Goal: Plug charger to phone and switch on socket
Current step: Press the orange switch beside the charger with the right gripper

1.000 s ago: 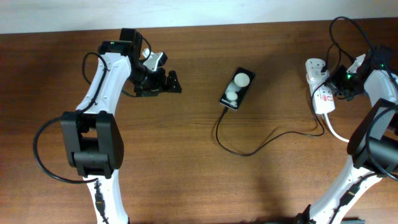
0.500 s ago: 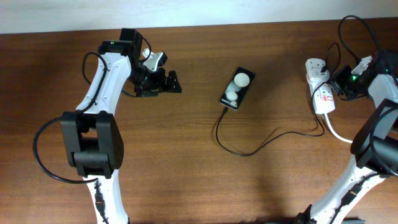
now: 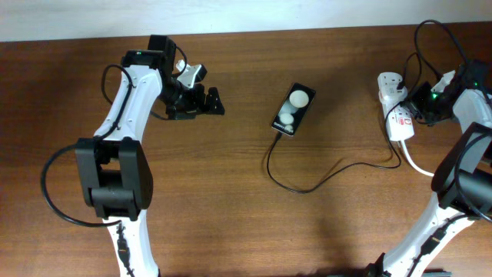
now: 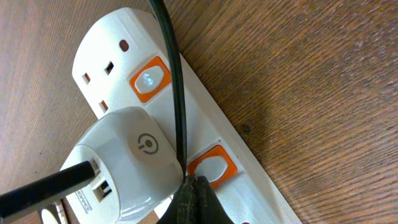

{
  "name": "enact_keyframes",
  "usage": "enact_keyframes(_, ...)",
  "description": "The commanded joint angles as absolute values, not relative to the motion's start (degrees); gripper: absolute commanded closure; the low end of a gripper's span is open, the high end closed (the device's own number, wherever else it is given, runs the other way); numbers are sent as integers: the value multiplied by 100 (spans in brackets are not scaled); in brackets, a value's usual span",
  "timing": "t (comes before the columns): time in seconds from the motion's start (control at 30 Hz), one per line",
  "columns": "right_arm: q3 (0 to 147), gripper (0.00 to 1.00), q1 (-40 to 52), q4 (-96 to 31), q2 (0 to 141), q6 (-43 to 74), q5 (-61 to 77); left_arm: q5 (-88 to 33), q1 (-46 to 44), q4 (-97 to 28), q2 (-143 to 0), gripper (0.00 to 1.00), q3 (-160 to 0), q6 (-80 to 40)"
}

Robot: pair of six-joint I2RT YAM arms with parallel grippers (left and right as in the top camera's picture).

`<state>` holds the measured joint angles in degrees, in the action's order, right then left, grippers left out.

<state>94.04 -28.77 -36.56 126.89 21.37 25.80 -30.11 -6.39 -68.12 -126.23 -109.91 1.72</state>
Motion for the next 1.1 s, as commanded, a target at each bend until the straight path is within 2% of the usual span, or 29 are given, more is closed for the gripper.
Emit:
enact_keyframes(0.0,9317,96,-2637,-3638,12798,2440,2502,-3013,-633,-6816,-12599,1,-10991,198)
enact_keyframes(0.1,9317,96,-2853,-3430,12798,2862,2657,-3013,-633,-6816,-12599,1,-10991,198)
enact_keyframes(0.57,9314,96,-2847,-3623,12801,2687,2821,-3013,-633,-6816,-12599,1,-10991,198)
enact_keyframes(0.8,9317,96,-2816,-3573,12801,2849,2174,-3013,-633,-6816,-12599,1,-10991,198)
enact_keyframes(1.07,9317,96,-2875,-3398,12801,2781,2226,-3013,-633,-6816,-12599,1,-10991,198)
